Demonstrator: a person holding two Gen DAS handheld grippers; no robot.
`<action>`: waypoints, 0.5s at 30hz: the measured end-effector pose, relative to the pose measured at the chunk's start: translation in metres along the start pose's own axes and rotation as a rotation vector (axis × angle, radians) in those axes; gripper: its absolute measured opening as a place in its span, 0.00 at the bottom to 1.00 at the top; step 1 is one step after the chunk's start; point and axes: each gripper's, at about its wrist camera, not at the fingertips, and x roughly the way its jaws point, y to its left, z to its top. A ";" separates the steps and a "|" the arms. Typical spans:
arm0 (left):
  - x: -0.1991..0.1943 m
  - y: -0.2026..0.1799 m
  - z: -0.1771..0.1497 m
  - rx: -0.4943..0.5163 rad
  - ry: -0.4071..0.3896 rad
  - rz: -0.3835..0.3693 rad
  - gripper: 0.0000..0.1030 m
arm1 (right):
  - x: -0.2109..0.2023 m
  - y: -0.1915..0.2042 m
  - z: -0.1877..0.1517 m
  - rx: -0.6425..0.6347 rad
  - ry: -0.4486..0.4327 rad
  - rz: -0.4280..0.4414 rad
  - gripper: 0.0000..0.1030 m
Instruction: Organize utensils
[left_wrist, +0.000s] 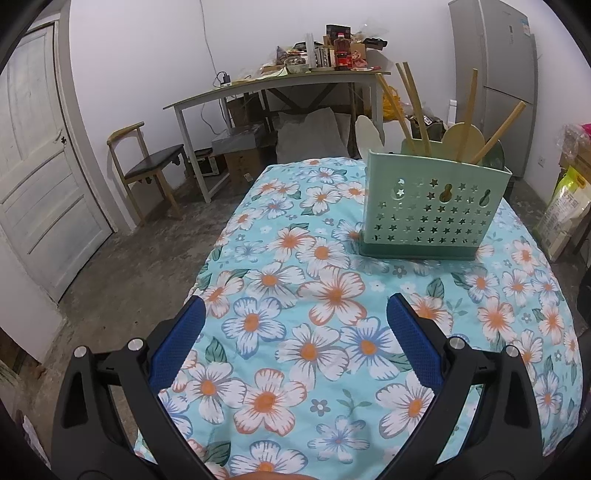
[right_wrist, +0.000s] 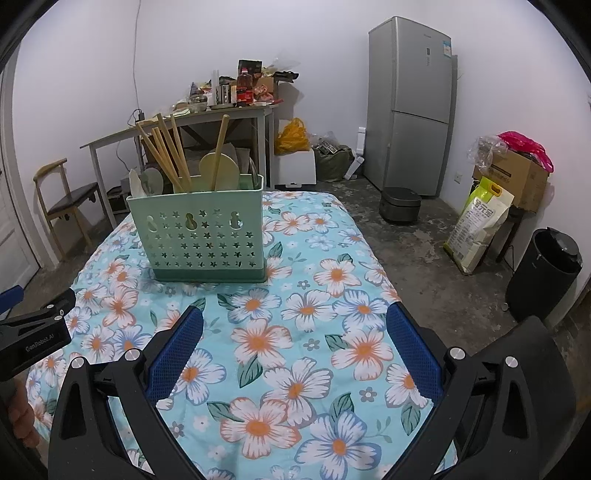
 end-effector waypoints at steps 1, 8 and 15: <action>0.000 0.000 0.000 0.001 -0.002 0.001 0.92 | 0.000 0.000 0.000 0.000 0.000 0.000 0.94; 0.000 0.000 0.000 0.003 0.000 0.000 0.92 | 0.000 0.000 0.000 0.001 0.002 0.000 0.94; 0.000 0.005 -0.002 0.006 0.005 -0.012 0.92 | 0.000 0.002 0.000 0.000 0.003 0.006 0.94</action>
